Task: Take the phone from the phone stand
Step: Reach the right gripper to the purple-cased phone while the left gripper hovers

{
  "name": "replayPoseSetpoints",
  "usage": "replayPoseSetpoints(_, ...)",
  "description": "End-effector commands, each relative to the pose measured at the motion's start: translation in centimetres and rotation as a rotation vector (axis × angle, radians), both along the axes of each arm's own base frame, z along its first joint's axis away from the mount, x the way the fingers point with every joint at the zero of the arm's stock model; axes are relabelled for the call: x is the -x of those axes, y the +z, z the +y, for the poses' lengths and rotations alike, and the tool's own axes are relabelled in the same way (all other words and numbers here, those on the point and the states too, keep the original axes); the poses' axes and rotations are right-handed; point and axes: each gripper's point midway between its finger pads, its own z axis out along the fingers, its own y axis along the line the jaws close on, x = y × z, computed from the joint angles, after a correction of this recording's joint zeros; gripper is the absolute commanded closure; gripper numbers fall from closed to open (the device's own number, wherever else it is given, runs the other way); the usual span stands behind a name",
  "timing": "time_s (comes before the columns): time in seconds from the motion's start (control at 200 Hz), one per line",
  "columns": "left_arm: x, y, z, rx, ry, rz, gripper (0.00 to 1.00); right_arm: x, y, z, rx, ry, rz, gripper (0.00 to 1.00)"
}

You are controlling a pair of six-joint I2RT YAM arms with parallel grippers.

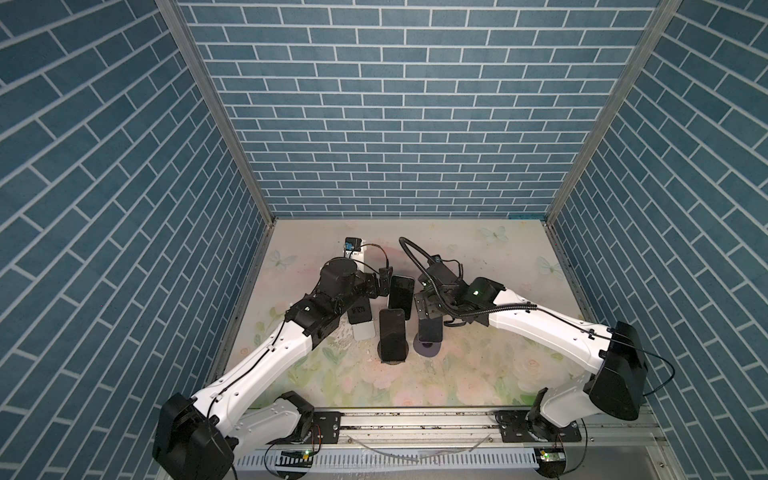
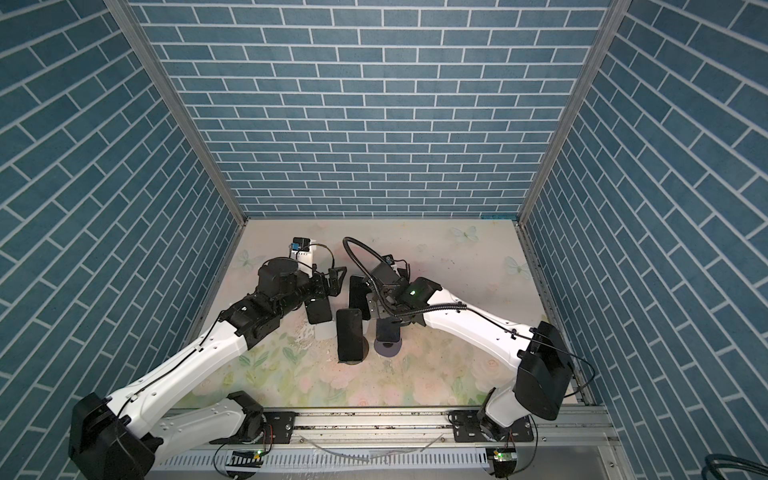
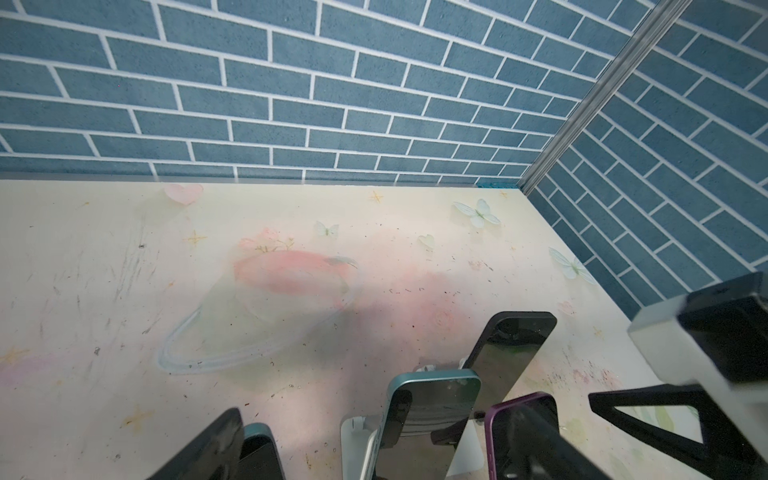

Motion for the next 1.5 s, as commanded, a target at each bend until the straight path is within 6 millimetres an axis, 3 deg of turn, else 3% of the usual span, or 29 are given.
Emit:
replayPoseSetpoints(0.0, 0.5, 0.4, 0.5, -0.012, 0.008, -0.032, 0.0, -0.3, 0.2, -0.1, 0.002, -0.067, 0.007, 0.01)
replayPoseSetpoints(0.46, 1.2, -0.2, 2.8, -0.079, 0.067, -0.052, 0.0, -0.1, -1.9, 0.8, 0.017, -0.114, 0.052, 0.02)
replayPoseSetpoints(0.865, 1.1, -0.5, 2.9, -0.096, 0.067, -0.053, 0.0, 0.2, -3.7, 0.3, 0.052, -0.197, 0.077, 0.13)
replayPoseSetpoints(1.195, 1.1, -0.6, 2.9, -0.114, 0.06, -0.058, 0.0, 0.5, -4.5, 0.7, 0.057, -0.209, 0.092, 0.39)
replayPoseSetpoints(1.495, 1.0, -0.9, 3.0, -0.115, 0.062, -0.053, 0.0, 0.6, -4.1, 0.5, 0.053, -0.19, 0.078, 0.5)
